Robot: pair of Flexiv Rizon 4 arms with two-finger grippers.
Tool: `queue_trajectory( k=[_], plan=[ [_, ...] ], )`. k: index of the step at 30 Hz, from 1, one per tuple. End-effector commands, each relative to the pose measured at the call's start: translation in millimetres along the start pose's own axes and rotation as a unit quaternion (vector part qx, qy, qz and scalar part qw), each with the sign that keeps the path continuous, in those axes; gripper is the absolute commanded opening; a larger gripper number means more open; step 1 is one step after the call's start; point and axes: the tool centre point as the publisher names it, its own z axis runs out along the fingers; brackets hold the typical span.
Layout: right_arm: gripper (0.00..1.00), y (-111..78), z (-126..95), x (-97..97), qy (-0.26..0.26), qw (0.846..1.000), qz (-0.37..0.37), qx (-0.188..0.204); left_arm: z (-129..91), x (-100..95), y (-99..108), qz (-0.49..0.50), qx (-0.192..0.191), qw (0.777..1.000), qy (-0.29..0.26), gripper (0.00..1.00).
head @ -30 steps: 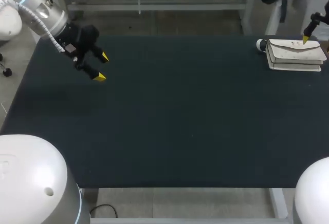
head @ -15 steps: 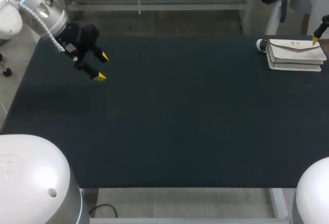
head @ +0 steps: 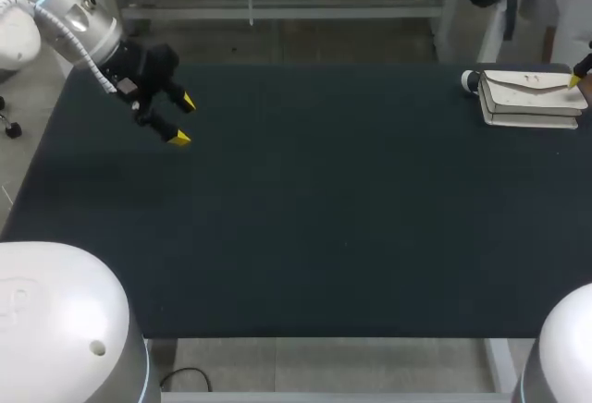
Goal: Pick up the bag, open it, inspect its contents, close it, and place it on the opposite side
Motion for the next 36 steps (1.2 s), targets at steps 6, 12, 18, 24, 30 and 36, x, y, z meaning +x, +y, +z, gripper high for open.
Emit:
queue_trajectory(
  k=[6,12,18,24,30,36],
  plan=[
    [0.64,19.8,9.4,-5.3,0.037,0.998,0.002,0.05,0.7,-0.2,0.2,0.0,0.001,1.0,-0.001,1.0],
    [0.63,21.2,19.4,-4.6,0.052,0.997,0.005,0.058,0.7,-0.2,0.2,0.0,0.001,1.0,-0.001,1.0],
    [0.44,21.9,23.4,-3.2,0.064,0.996,0.005,0.059,0.7,-0.2,0.2,0.0,0.001,1.0,-0.001,1.0],
    [0.18,22.0,22.4,-0.1,0.071,0.996,0.004,0.056,0.7,-0.2,0.2,0.0,0.001,1.0,-0.001,1.0],
    [0.0,17.7,22.3,0.7,0.089,0.994,0.002,0.057,0.7,-0.2,0.2,0.0,0.001,1.0,-0.001,1.0],
    [0.0,8.2,24.7,9.0,0.113,0.991,-0.012,0.063,0.7,-0.2,0.2,0.0,0.001,1.0,-0.001,1.0]
  ],
)
